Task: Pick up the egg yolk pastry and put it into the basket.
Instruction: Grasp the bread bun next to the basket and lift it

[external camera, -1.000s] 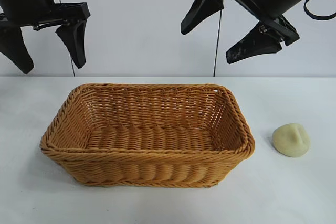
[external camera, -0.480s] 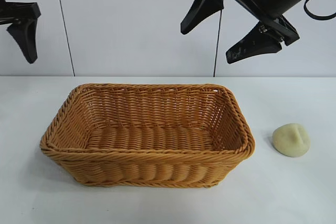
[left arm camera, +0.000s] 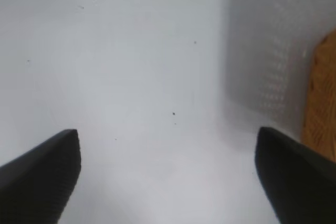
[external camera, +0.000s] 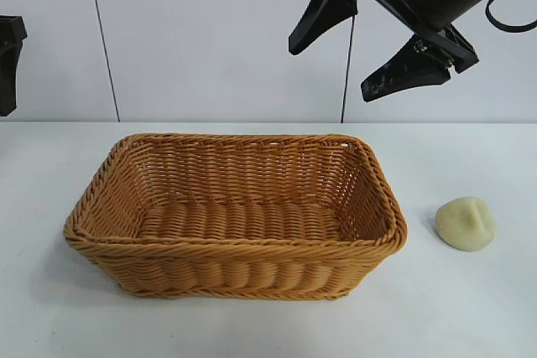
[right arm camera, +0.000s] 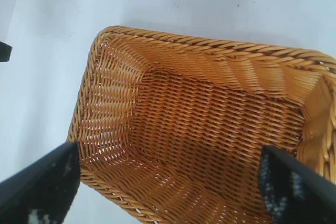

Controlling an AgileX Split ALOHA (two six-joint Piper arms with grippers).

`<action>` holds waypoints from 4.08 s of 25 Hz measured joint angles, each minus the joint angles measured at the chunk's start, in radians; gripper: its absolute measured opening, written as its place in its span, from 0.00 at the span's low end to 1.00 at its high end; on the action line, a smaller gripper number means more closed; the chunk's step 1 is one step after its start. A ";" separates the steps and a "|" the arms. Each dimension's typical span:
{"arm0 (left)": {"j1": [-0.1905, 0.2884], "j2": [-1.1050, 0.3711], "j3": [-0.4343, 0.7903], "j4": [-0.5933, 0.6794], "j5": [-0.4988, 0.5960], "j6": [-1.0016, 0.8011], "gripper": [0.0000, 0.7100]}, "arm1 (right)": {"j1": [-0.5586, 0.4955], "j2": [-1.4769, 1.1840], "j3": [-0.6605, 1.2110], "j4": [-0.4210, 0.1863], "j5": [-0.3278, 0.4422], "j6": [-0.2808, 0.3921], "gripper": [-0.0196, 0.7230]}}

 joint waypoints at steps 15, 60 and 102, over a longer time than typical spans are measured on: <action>0.000 -0.747 0.476 0.007 0.004 0.006 0.98 | 0.000 0.000 0.000 0.000 0.000 0.000 0.88; 0.003 -1.699 0.876 -0.077 -0.139 0.006 0.98 | -0.003 0.000 -0.004 -0.078 0.032 0.027 0.88; 0.003 -1.699 0.876 -0.077 -0.137 0.006 0.98 | -0.244 0.467 -0.153 -0.655 0.199 0.318 0.67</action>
